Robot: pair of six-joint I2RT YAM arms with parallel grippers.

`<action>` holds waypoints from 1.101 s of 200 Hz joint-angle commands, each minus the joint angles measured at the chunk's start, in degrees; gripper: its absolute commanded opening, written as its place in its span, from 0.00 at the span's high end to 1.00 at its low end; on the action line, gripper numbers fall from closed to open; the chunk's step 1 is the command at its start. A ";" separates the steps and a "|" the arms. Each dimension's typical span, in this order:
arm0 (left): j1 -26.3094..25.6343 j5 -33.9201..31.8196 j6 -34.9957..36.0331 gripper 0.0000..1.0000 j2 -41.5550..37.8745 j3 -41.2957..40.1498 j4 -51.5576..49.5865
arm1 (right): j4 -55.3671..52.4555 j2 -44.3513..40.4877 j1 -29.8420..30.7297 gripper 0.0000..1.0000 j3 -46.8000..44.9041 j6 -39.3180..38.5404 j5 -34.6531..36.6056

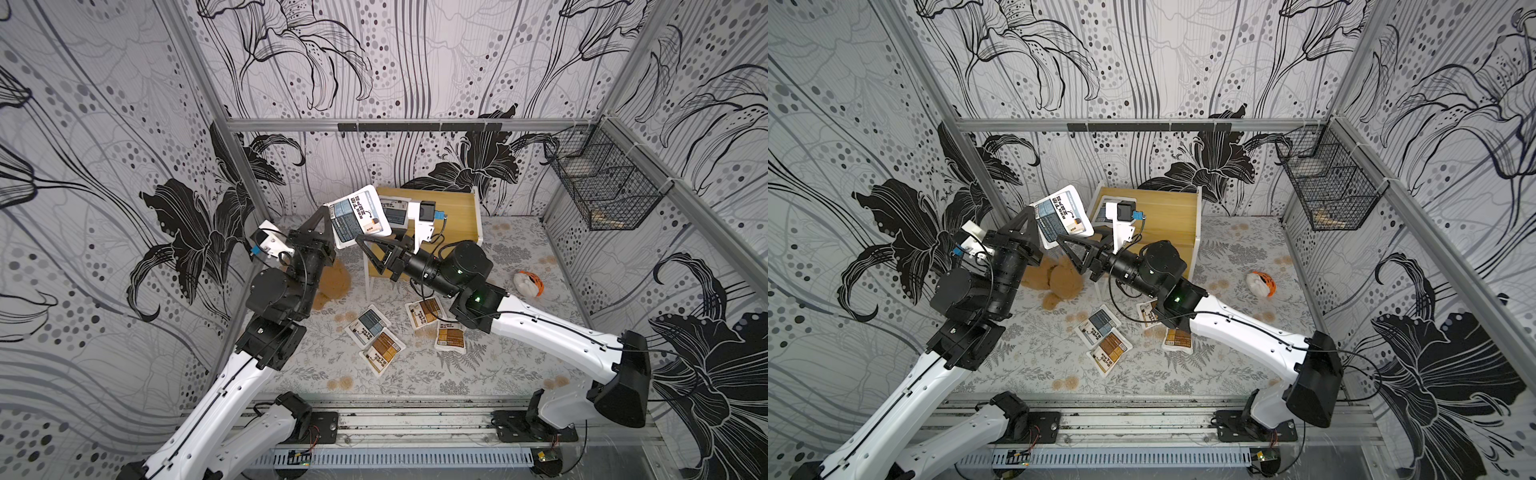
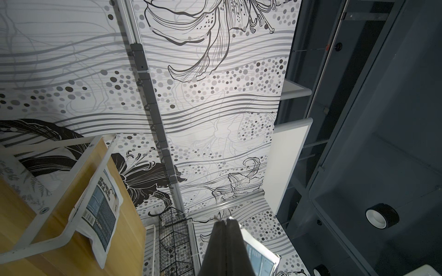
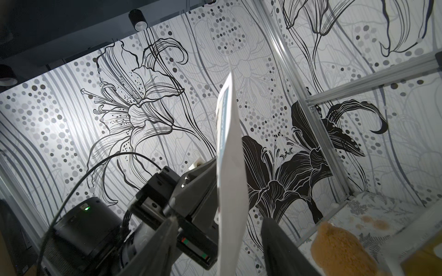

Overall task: Place the bagged coffee beans on the shelf by color
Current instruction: Pick up the bagged coffee beans at the center of the board.

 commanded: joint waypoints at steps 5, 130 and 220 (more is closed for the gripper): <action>-0.22 -0.70 -0.36 1.00 -0.72 -0.31 3.18 | 3.24 1.48 0.40 0.50 2.49 1.12 0.30; 6.75 23.69 15.11 0.46 1.79 9.50 -13.13 | -29.52 -6.17 -9.43 1.00 10.24 4.76 -3.57; 8.75 62.59 27.12 0.34 16.06 17.01 -16.74 | -65.82 -4.40 -27.37 1.00 23.85 -1.21 -49.38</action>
